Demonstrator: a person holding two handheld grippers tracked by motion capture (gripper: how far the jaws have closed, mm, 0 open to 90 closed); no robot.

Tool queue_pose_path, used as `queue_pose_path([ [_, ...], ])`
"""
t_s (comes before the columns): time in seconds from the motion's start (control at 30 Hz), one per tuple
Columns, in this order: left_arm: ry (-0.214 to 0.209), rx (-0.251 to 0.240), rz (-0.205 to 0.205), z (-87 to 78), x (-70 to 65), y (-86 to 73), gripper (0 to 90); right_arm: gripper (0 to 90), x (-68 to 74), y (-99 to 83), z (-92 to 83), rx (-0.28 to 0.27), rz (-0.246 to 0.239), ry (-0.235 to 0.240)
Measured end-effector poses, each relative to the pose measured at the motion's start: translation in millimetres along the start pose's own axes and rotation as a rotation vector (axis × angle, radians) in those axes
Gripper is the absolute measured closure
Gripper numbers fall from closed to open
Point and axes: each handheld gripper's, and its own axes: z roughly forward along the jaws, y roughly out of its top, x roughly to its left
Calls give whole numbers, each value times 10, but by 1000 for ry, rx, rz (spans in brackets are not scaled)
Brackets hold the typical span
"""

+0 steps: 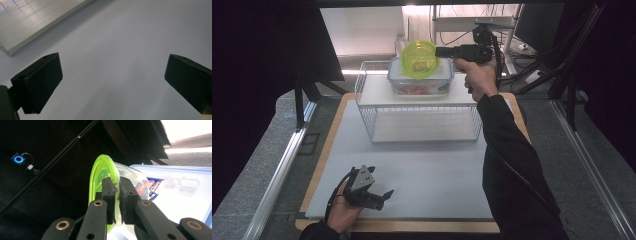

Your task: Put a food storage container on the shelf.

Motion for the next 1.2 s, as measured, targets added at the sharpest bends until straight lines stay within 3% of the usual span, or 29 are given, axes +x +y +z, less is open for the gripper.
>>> queue_pose_path([
  [0.27, -4, 0, 1, 0, 1, -2, 13, 832, -141, 100, 100, -24, 59, -19],
  [0.47, -6, 4, 5, 6, -3, -4, 14, 772, -188, 127, 144, -44, 57, -106],
  [0.67, -7, 9, 7, 12, -3, -7, 15, 738, -223, 129, 189, -52, 54, -151],
  [1.2, -12, 17, 17, 23, -13, -7, 16, 682, -264, 101, 295, -59, 73, -168],
])
